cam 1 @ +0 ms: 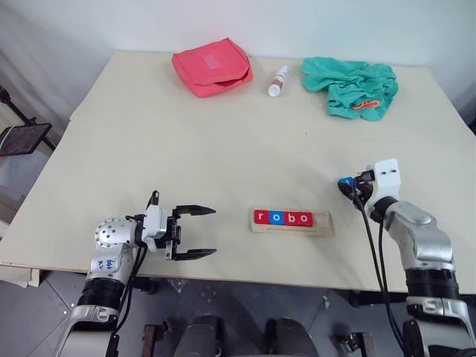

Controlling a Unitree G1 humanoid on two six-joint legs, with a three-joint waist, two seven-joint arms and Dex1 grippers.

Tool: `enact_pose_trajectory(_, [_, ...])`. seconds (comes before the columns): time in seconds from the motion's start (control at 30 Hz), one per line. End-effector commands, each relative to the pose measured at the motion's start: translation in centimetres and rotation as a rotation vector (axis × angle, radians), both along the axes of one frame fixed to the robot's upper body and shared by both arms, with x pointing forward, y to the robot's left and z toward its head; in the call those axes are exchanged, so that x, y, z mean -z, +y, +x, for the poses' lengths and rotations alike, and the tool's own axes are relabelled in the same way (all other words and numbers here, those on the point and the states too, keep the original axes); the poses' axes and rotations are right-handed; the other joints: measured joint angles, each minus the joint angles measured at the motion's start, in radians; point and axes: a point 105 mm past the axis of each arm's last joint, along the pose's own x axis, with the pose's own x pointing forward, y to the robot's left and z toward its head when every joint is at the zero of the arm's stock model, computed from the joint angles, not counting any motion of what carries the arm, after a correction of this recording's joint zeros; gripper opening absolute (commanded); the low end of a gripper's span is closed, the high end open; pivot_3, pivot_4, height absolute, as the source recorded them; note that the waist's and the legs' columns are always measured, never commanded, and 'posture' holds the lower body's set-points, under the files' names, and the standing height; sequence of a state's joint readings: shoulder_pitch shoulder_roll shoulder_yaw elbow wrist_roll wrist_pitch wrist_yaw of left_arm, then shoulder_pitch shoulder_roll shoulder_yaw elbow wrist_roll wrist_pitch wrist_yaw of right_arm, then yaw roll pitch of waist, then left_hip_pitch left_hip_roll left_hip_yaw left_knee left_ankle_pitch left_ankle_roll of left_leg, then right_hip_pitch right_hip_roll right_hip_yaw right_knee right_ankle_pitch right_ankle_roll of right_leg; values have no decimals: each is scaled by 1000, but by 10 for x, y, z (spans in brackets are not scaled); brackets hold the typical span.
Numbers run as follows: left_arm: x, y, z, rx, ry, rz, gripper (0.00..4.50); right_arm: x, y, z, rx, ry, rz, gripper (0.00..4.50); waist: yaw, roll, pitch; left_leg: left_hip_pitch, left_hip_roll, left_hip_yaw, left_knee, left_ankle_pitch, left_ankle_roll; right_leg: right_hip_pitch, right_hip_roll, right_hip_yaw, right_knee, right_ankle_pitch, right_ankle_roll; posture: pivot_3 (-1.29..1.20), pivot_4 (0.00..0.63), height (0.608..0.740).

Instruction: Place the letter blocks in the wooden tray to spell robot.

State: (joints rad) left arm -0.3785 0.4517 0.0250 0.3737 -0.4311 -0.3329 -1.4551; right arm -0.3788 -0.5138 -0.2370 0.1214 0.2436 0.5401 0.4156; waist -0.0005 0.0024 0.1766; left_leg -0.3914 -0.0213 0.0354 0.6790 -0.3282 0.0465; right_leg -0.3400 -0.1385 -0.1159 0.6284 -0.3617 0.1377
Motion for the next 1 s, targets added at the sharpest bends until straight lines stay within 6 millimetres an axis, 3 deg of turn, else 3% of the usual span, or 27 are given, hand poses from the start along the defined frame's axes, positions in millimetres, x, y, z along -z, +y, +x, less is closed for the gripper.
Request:
enact_pose_trajectory(0.03, [-6, 1, 1, 25, -17, -12, 4500, -28, 0, -19, 50, -97, -4, 1471, -1, 0, 0, 0, 0, 0, 0, 0, 0, 0, 0, 0, 0, 0, 0, 0, 150, 740])
enact_pose_trajectory(0.2, [-7, 5, 1, 67, 5, -17, 4500, -29, 5, -61, 139, -87, -1, 1471, -1, 0, 0, 0, 0, 1, -1, 0, 0, 0, 1, 1, 0, 0, 0, 0, 150, 740])
enact_pose_trajectory(0.4, [-16, 11, 9, 74, -6, -19, 4500, -13, 17, -100, 224, -34, 48, 1471, 0, 0, 0, 1, 1, 1, -1, 0, 0, -1, 2, 4, 0, 0, 0, 0, 150, 740])
enact_pose_trajectory(0.6, [-27, 13, 10, 68, -28, -42, 4500, -2, 22, -108, 245, -2, 67, 1471, -1, 0, 0, 1, 0, 1, 0, 0, 0, -1, 3, 8, 0, 0, 0, 0, 150, 740])
enact_pose_trajectory(0.97, [-34, 13, 8, 78, -35, -28, 4500, 11, 22, -103, 249, 18, 85, 1471, -2, 0, 0, 2, 0, 1, -1, 0, 0, -1, 4, 9, 0, 0, 0, 0, 150, 740])
enact_pose_trajectory(1.0, [-34, 13, 9, 75, -32, -26, 4500, 12, 24, -103, 238, 20, 85, 1821, -2, 0, 0, 2, 0, 1, -1, 0, 0, -1, 4, 9, 0, 0, 0, 0, 150, 740])
